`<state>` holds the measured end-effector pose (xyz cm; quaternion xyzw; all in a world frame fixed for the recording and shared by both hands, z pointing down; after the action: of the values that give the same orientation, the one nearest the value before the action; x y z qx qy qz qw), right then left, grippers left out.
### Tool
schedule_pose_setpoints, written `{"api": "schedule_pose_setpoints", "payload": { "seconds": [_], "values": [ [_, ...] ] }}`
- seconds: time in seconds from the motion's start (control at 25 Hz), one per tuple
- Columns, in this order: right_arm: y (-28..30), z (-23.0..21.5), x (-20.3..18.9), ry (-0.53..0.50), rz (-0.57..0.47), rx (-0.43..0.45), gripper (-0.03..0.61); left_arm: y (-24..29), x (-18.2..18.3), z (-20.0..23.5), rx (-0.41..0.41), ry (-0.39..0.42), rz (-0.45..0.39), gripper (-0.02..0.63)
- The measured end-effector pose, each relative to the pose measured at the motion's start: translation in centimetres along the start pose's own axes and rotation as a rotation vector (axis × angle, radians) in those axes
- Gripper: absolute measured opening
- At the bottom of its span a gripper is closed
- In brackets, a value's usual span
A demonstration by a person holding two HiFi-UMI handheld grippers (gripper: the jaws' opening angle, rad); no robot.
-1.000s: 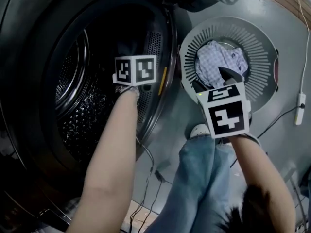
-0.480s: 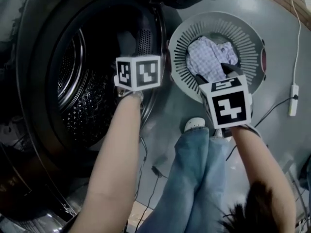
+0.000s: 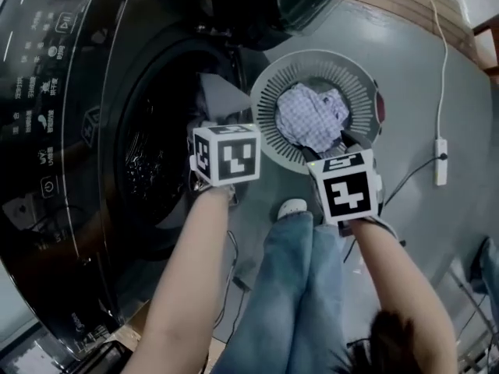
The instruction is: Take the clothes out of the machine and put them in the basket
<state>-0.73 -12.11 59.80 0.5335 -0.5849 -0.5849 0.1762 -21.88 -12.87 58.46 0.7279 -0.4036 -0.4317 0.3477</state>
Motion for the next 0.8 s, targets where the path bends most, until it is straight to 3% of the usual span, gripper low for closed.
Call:
{"api": "schedule_pose_setpoints", "payload": {
  "seconds": [0.28, 0.6, 0.8],
  "values": [
    [-3.2, -1.1, -0.5, 0.035, -0.018, -0.013, 0.307, -3.7, 3.3, -3.3, -0.158, -0.021, -0.081, 0.083],
    [-6.1, -5.5, -1.8, 0.089, -0.028, -0.056, 0.307, -6.5, 8.7, -9.5, -0.347, -0.047, -0.186, 0.080],
    [-7.0, -8.4, -2.3, 0.124, -0.041, -0.090, 0.307, -7.7, 11.9, -13.7, -0.446, -0.005, -0.250, 0.080]
  ]
}}
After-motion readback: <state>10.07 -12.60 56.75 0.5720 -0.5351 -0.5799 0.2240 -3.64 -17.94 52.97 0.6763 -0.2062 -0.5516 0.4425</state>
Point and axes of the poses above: the fingertips, and each gripper's own axes: y forward along the fingers, z to its left, x out of its top, the point moved 5 cm from there along -y, backward along the fingers, and after that the axes turned 9 degrees about y, right-handed, at the moved point
